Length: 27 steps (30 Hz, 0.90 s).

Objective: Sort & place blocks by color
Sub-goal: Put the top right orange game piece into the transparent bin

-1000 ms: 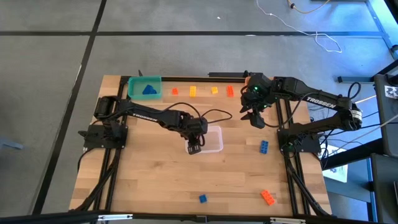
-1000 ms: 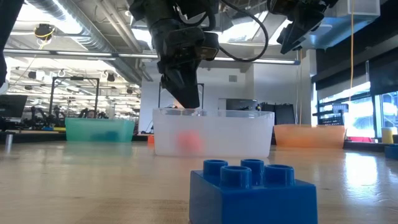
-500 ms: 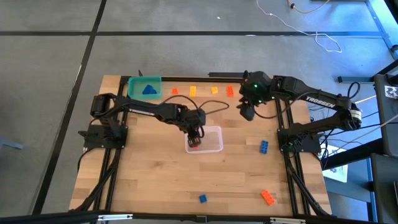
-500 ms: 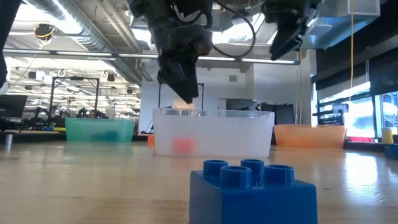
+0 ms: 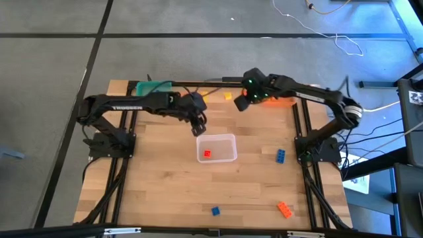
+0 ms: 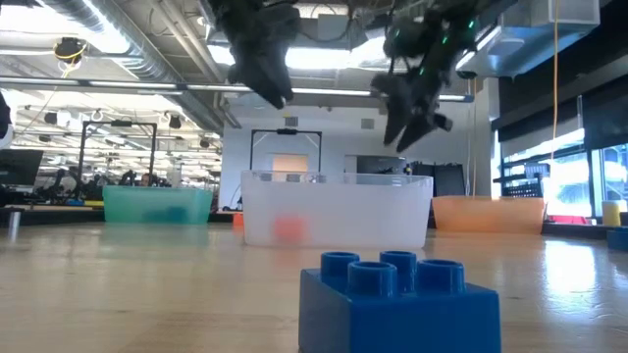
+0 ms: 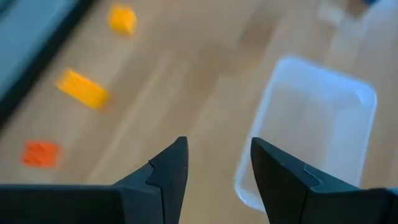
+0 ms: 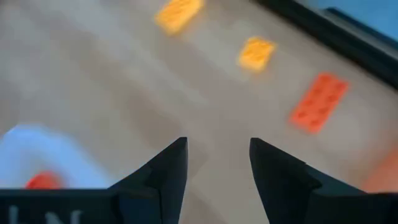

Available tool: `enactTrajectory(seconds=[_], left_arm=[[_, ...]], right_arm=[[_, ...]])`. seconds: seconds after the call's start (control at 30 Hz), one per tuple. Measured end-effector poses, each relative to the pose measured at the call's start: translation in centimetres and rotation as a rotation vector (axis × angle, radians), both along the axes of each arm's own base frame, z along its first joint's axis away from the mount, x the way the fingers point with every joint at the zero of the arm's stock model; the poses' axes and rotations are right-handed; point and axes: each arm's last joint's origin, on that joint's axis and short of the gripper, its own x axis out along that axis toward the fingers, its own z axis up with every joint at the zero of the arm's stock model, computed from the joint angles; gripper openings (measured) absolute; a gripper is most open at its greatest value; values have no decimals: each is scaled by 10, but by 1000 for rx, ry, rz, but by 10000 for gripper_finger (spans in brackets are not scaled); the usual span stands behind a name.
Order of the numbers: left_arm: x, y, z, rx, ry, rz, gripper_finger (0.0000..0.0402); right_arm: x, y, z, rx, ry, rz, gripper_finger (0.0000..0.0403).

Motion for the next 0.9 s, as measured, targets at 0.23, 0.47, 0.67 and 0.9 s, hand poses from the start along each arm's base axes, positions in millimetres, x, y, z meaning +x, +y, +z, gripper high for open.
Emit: enactTrajectory(seconds=[0.23, 0.47, 0.67, 0.9], left_arm=[[-17, 17, 7, 103, 78, 20, 165], [-25, 36, 6, 123, 120, 65, 165], [-31, 50, 6, 139, 142, 88, 165], [-34, 58, 5, 146, 150, 103, 165]], right_arm=[[6, -50, -44, -43, 76, -158, 173], [3, -74, -81, 17, 142, -235, 173], [6, -81, -99, 26, 175, -245, 173], [4, -83, -102, -39, 227, -288, 173]])
